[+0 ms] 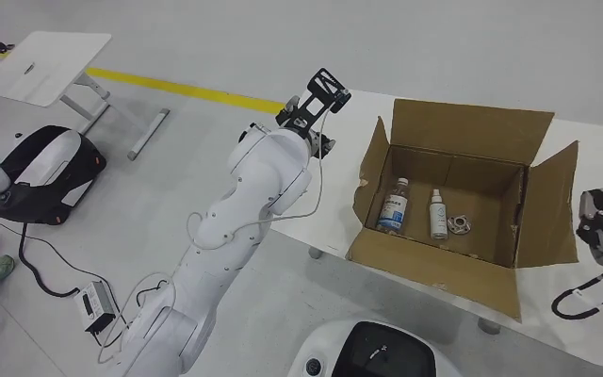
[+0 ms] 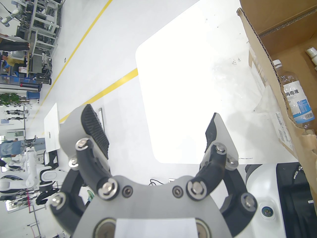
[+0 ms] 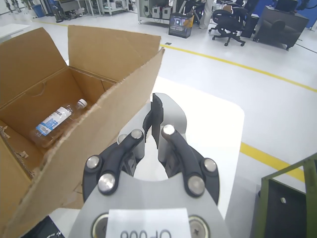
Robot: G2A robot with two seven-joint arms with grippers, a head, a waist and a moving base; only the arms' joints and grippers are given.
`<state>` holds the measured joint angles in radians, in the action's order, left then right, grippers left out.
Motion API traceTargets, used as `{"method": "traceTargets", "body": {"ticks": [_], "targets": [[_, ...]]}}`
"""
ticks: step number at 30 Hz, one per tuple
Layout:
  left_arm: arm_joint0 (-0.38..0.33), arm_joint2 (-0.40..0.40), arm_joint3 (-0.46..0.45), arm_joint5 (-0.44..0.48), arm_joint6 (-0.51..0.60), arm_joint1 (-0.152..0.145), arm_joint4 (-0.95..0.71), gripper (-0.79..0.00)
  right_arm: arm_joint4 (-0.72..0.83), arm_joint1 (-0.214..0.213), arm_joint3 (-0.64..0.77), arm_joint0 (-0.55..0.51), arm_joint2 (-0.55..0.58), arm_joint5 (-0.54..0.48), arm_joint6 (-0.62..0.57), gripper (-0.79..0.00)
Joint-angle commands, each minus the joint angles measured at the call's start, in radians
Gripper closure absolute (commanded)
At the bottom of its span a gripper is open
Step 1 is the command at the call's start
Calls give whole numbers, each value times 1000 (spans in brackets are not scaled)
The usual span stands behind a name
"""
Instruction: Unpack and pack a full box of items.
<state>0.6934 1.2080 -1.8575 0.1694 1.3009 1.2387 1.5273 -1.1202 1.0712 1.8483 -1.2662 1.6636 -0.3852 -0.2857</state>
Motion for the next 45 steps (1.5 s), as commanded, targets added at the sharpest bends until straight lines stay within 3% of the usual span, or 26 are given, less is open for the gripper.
{"method": "traceTargets", "body": {"ticks": [1, 8, 9, 10, 20, 32, 45], "targets": [[0, 0, 0, 0, 0, 0, 0, -785, 0, 1, -2, 11, -21, -8, -4, 0], [29, 23, 19, -16, -61, 0, -24, -785, 28, 1, 4, 28, -50, -21, -32, 0], [30, 23, 20, -13, -69, 1, -25, -317, 34, 1, 5, 27, -51, -23, -38, 0], [34, 20, 20, -4, -81, 0, -21, 0, 38, 0, 7, 28, -51, -27, -45, 0], [91, -37, 47, 123, -209, -1, 1, 0, -3, -14, 14, 59, -98, -196, -189, 0], [56, -81, 141, 356, -252, 1, -142, 0, -46, -17, -13, 156, -189, -175, -386, 0], [7, -145, 195, 361, -272, 13, -162, 0, -40, -22, -7, 169, -187, -123, -406, 0]]}}
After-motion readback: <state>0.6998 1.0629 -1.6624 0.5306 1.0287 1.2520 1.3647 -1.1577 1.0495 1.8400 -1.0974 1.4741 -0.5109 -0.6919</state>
